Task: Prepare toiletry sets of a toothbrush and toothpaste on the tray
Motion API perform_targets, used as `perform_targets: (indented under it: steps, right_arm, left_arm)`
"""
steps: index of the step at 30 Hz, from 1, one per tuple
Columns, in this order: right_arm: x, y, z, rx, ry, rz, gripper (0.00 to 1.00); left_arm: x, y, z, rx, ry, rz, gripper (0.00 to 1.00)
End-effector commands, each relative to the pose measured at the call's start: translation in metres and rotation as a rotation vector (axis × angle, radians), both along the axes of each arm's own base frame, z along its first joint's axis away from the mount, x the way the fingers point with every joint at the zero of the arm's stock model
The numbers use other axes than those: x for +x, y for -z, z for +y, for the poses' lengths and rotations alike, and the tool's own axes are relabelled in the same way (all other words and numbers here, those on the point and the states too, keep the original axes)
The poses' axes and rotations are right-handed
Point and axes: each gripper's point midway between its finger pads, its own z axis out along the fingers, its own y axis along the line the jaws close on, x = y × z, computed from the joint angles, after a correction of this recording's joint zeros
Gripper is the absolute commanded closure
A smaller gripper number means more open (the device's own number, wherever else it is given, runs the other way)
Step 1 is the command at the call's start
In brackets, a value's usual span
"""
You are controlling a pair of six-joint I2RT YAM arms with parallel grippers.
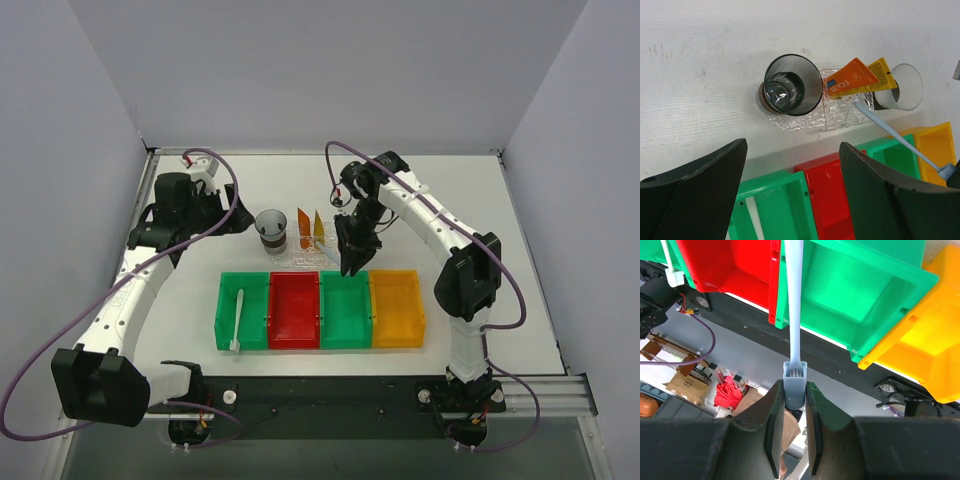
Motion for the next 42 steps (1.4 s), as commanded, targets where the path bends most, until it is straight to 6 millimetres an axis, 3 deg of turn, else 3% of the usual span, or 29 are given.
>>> perform_targets:
  steps: [1, 25, 40, 42]
  right_arm:
    - [-0.035, -0.015, -0.022, -0.106, 0.008, 0.195, 1.0]
    - [-0.004, -0.005, -0.006, -0.045, 0.048, 0.219, 1.0]
    - [0.003, 0.0, 0.001, -0.03, 0.058, 0.24, 1.0]
    - [0.003, -0.001, 0.002, -0.027, 0.055, 0.236, 0.92]
  left_arm:
    - [0.002, -0.01, 0.005, 0.016, -0.004, -0.043, 0.15]
    - [0.01, -0.008, 0.02, 0.015, -0.05, -0.034, 0.16]
    - [0.009, -0.005, 0.026, 0.018, -0.064, -0.028, 0.16]
    - [0.008, -0.004, 0.026, 0.019, -0.064, -0.025, 0.16]
